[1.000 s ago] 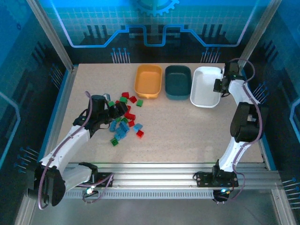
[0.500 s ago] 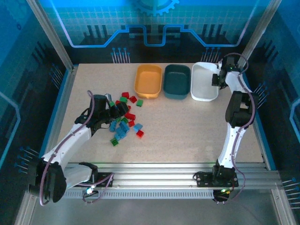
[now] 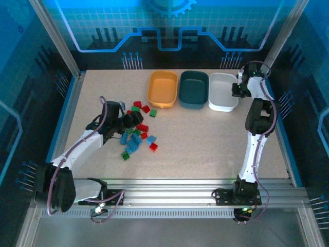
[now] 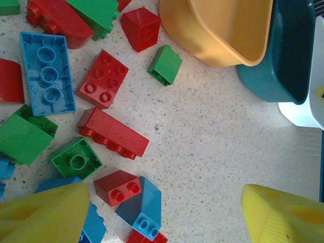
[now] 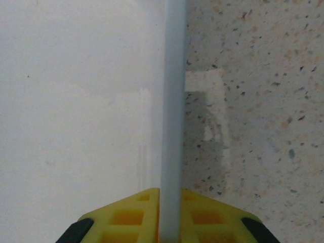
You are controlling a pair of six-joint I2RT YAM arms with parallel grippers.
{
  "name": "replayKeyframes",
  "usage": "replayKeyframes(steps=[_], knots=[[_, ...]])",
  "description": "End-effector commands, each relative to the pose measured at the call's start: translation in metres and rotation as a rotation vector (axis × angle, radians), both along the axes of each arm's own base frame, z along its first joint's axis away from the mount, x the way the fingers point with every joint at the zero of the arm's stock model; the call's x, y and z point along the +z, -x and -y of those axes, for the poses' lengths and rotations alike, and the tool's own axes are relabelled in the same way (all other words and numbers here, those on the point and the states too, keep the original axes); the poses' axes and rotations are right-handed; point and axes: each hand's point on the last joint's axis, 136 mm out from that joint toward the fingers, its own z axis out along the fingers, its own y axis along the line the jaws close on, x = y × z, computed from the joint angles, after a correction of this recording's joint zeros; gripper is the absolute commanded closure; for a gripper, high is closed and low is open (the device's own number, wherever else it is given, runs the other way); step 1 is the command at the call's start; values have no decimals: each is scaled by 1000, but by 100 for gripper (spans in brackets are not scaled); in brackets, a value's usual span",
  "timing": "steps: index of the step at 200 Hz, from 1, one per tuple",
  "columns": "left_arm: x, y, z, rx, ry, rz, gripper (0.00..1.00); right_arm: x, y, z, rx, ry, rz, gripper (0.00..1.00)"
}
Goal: Sort the legos into containers by color
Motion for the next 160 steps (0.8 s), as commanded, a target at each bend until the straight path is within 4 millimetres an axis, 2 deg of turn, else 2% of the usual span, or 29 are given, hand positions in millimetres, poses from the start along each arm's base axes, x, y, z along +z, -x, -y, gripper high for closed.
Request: replayKeyframes(steps=[1, 52, 72, 89, 106, 111, 114, 116, 141, 160], knots=[[16, -5, 7, -39, 13, 50, 20, -4, 2, -21, -4, -91, -16, 84], [18, 0, 5, -42, 4, 61, 20, -5, -4, -40, 3, -152, -1, 84], [20, 2, 4, -37, 2, 66, 20, 1, -7, -41, -3, -127, 15, 83], [22, 5, 0, -24, -12, 66, 20, 8, -7, -41, -13, -127, 22, 72], [19, 10, -10, 20, -50, 46, 20, 20, -1, -29, -71, -95, 35, 59], [18, 12, -14, 35, -64, 36, 19, 15, 1, -26, -86, -96, 29, 56], [17, 14, -17, 45, -71, 31, 19, 29, 3, -24, -99, -97, 57, 54], [16, 15, -18, 51, -75, 26, 19, 32, 3, -23, -107, -100, 65, 53], [11, 28, -30, 103, -103, -4, 17, 54, 16, -13, -177, -116, 133, 44], [9, 36, -34, 126, -100, -10, 15, 66, 30, -13, -213, -131, 176, 36]])
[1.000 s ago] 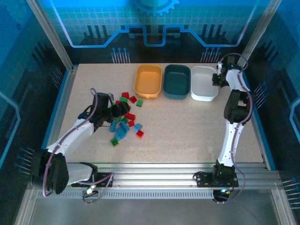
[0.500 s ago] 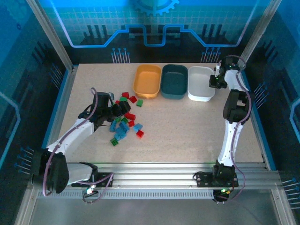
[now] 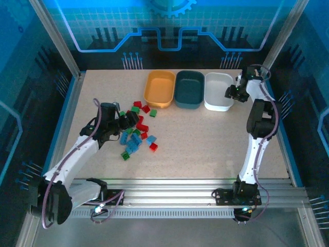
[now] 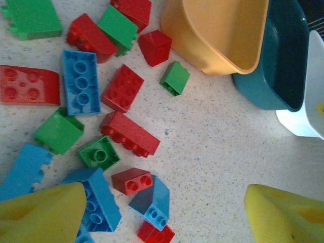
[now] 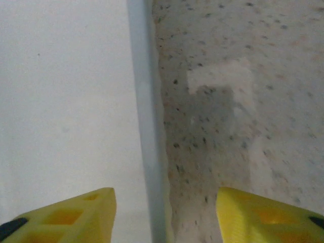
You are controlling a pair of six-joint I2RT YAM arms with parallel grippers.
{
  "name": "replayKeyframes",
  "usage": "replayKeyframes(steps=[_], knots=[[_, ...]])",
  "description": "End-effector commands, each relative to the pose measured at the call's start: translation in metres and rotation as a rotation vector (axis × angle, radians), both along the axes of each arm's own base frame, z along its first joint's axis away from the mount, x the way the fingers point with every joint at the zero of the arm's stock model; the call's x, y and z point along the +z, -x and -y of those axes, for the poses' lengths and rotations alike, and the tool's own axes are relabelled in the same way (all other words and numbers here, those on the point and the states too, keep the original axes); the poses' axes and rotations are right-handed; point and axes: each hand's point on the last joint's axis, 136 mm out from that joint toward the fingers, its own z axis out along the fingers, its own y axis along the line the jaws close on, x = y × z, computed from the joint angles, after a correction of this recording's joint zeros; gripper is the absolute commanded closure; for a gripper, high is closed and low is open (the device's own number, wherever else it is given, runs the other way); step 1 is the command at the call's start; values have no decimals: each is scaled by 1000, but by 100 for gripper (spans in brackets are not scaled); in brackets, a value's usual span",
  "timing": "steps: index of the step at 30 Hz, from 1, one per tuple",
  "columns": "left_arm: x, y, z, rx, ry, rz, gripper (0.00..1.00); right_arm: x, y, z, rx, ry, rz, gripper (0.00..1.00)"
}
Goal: Sort the legos into containers by color
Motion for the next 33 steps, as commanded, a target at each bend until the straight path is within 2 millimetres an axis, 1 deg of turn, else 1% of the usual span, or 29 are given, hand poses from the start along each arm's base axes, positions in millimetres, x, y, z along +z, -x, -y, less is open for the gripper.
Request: replayKeyframes(steps=[1, 4, 6, 7, 9, 12, 14, 16, 17, 19, 20, 22, 23, 25, 27, 28, 30, 33], knots=[[-13, 20, -14, 51, -40, -50, 15, 55, 3, 11, -101, -5, 155, 36], [-15, 29, -18, 75, -39, -51, 13, 63, 24, 8, -142, -13, 186, 29], [-17, 36, -23, 95, -43, -55, 11, 66, 38, 2, -163, -23, 206, 27], [-21, 41, -26, 106, -46, -60, 9, 66, 48, -7, -165, -39, 213, 26], [-31, 51, -33, 148, -50, -79, 7, 66, 69, -31, -147, -44, 222, 26], [-46, 64, -43, 207, -43, -117, 5, 70, 104, -88, -27, 23, 226, 26], [-54, 73, -50, 247, -43, -146, 4, 75, 129, -134, 112, 69, 237, 26], [-60, 79, -56, 272, -33, -163, 2, 78, 155, -190, 307, 85, 244, 26], [-63, 82, -58, 283, -24, -171, 1, 77, 174, -226, 435, 98, 241, 26], [-67, 84, -60, 296, -3, -183, 1, 71, 202, -274, 615, 96, 229, 25], [-70, 83, -59, 293, 19, -189, 1, 64, 220, -303, 723, 95, 215, 25], [-74, 80, -50, 270, 80, -198, 1, 53, 241, -340, 851, 105, 205, 24], [-76, 78, -44, 255, 116, -210, 1, 44, 252, -357, 921, 126, 188, 23], [-76, 72, -35, 222, 172, -215, 1, 28, 265, -381, 1019, 184, 155, 23], [-73, 67, -28, 191, 199, -211, 1, 7, 276, -399, 1094, 232, 119, 23], [-72, 66, -28, 185, 197, -209, 1, 1, 278, -404, 1108, 233, 109, 23], [-69, 67, -29, 178, 187, -200, 1, -16, 284, -414, 1135, 223, 75, 23], [-66, 68, -30, 174, 180, -177, 1, -28, 288, -427, 1169, 190, 73, 23]])
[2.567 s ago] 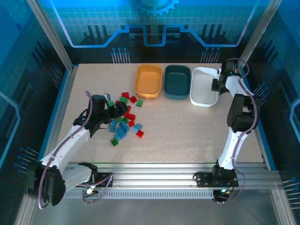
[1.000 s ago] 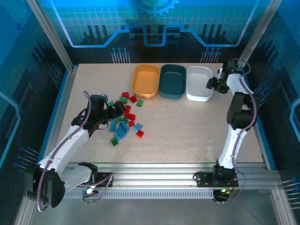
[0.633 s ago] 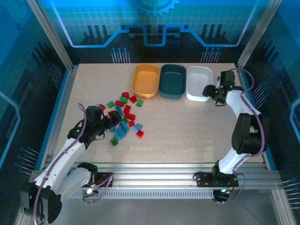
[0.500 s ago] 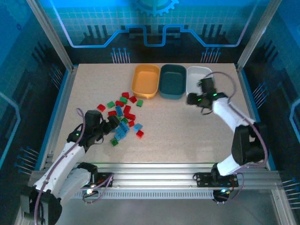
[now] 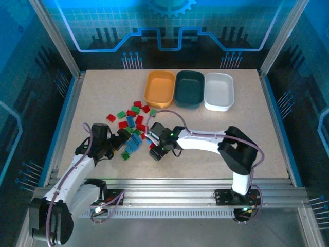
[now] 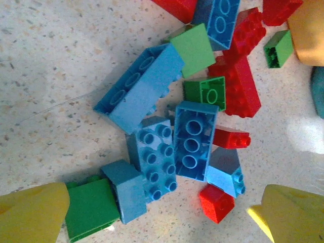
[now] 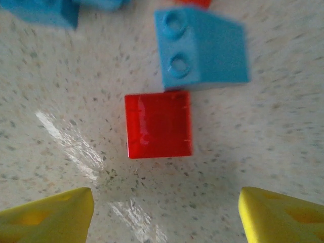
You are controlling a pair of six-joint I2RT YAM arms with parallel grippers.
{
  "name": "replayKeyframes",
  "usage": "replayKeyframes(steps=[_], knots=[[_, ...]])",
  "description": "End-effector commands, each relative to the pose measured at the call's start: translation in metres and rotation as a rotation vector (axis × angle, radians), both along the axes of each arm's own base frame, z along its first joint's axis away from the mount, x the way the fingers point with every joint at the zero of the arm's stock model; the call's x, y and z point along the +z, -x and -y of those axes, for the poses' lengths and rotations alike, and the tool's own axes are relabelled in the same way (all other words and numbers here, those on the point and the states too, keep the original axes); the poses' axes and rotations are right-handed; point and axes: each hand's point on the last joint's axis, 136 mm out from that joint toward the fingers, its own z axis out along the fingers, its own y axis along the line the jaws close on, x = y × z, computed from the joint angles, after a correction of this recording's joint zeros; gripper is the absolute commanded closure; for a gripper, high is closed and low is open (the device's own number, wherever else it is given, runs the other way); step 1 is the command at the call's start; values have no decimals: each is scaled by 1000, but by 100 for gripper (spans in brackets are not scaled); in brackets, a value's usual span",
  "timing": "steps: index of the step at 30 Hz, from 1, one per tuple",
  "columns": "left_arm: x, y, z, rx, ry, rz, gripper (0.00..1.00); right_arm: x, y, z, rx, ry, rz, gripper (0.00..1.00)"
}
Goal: Sort the legos into containers by color
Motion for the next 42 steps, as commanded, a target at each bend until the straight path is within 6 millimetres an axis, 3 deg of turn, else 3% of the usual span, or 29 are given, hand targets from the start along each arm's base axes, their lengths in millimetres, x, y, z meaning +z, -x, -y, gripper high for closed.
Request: replayKeyframes(steps=[1, 6, 10, 13, 15, 19, 28, 32, 35, 39, 42], knots=[[10, -2, 4, -27, 31, 51, 1, -4, -3, -15, 41, -2, 14, 23], [9, 1, 4, -32, 27, 56, 1, -15, -19, -23, 25, 10, 52, 25], [8, 1, 3, -30, 23, 53, 1, -21, -27, -28, 25, 14, 57, 34], [8, 0, 3, -31, 19, 56, 1, -21, -26, -30, 31, 4, 50, 46], [10, -1, 3, -32, 18, 60, 1, -20, -26, -28, 22, 4, 55, 62], [10, -1, 3, -33, 18, 64, 1, -15, -24, -26, 21, -15, 66, 75], [14, -4, 6, -53, 30, 86, 1, 10, -19, -11, -2, -41, 100, 78], [26, -12, 24, -112, 122, 156, 1, 23, -21, 10, -37, -52, 118, 78], [39, -20, 40, -164, 196, 208, 3, 36, -38, 38, -111, -61, 136, 78], [52, -25, 62, -258, 191, 241, 3, 66, -78, 85, -254, -100, 177, 78], [58, -27, 85, -347, 191, 246, 3, 90, -119, 137, -427, -115, 226, 78]])
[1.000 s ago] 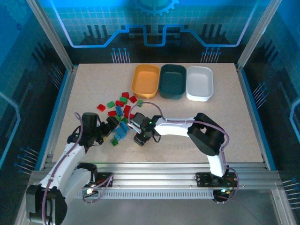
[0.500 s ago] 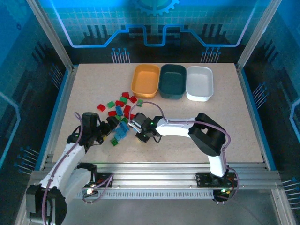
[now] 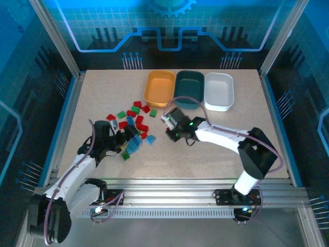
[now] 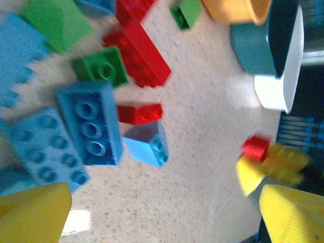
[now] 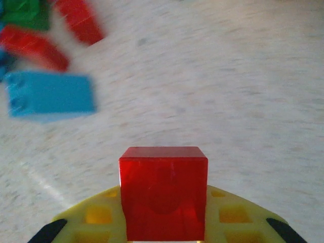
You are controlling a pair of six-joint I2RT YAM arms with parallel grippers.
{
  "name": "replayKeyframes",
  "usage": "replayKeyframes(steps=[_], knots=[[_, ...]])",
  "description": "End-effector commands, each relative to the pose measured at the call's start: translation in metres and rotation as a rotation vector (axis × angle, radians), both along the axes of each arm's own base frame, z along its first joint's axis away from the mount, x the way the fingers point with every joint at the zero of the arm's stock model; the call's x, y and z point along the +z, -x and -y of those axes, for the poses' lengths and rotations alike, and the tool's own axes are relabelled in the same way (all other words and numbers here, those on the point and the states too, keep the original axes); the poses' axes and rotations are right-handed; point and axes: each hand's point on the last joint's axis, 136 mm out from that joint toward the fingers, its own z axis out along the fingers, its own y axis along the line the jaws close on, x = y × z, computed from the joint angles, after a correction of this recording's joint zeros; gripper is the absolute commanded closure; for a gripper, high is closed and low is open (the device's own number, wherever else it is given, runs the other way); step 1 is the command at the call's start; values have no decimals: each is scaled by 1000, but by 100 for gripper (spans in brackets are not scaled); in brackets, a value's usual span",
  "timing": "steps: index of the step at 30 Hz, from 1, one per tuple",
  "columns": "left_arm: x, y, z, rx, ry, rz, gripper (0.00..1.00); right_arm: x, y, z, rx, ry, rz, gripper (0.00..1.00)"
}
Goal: Sort the legos into containers by color
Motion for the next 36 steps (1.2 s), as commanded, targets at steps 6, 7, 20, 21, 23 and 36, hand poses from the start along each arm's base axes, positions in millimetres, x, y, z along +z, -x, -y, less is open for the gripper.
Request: replayKeyframes(steps=[6, 7, 20, 21, 23, 36], knots=[[29, -4, 99, -355, 33, 88, 6, 40, -115, 181, -599, -4, 52, 77], [29, -4, 108, -382, 37, 90, 6, 37, -125, 195, -636, -8, 38, 78], [16, -24, 139, -432, 49, 50, 6, 5, -206, 254, -768, -38, -90, 65], [16, -25, 139, -432, 46, 49, 5, 6, -207, 255, -769, -40, -87, 64], [17, -27, 138, -433, 33, 49, 5, 9, -211, 258, -778, -46, -92, 54], [49, -25, 100, -357, -90, 123, 1, 78, -153, 207, -713, -129, 60, 46]])
